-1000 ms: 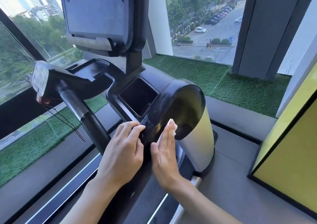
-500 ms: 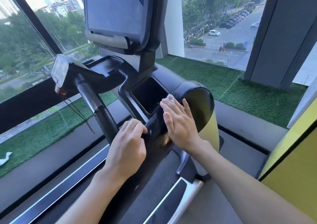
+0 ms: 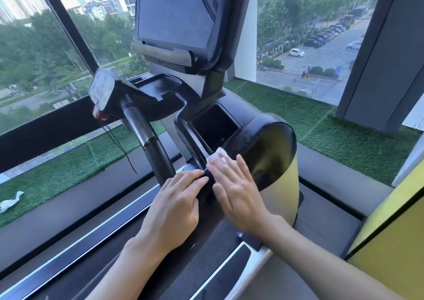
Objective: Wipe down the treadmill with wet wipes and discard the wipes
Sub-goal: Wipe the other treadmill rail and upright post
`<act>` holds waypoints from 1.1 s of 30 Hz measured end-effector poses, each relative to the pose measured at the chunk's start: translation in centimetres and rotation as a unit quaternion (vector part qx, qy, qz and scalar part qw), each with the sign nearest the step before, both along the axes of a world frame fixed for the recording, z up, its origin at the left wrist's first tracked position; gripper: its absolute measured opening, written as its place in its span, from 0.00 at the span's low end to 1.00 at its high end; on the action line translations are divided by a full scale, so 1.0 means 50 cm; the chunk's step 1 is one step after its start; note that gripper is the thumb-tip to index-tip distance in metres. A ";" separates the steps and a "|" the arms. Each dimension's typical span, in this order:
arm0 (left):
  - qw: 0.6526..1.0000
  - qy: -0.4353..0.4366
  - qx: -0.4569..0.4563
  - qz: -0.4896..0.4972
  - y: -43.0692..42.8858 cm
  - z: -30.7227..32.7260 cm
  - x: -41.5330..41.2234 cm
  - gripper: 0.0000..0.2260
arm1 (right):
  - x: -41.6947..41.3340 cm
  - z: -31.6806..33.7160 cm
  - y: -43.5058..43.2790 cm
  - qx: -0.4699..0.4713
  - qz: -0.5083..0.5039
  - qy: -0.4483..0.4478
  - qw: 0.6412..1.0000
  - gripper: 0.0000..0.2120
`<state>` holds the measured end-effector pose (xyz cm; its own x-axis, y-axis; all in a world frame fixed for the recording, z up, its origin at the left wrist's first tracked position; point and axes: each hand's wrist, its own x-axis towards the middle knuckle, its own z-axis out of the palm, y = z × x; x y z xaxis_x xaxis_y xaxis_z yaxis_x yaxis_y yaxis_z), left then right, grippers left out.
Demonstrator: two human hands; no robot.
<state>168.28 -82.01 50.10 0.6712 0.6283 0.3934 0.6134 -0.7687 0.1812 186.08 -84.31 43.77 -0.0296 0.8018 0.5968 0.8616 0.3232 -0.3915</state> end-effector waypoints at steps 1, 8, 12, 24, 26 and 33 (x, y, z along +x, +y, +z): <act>1.000 -0.007 -0.001 -0.001 -0.001 0.001 -0.001 0.20 | -0.007 -0.006 -0.015 0.000 0.030 -0.018 0.999 0.26; 1.000 -0.016 0.011 0.002 -0.002 0.000 0.000 0.17 | 0.013 -0.013 0.026 -0.029 -0.095 0.106 0.989 0.29; 1.000 -0.012 0.006 0.001 -0.001 -0.001 0.000 0.18 | -0.069 -0.060 -0.044 -0.044 -0.044 0.111 0.992 0.29; 1.000 -0.009 0.004 0.010 -0.012 0.009 0.007 0.18 | -0.171 -0.054 -0.072 -0.081 -0.071 0.314 0.943 0.34; 1.000 -0.008 0.006 0.010 -0.011 0.008 0.007 0.18 | -0.136 -0.062 -0.036 -0.089 -0.103 0.366 0.920 0.32; 1.000 -0.010 0.008 0.017 -0.013 0.007 0.009 0.17 | -0.180 -0.055 -0.055 -0.111 -0.085 0.509 0.849 0.30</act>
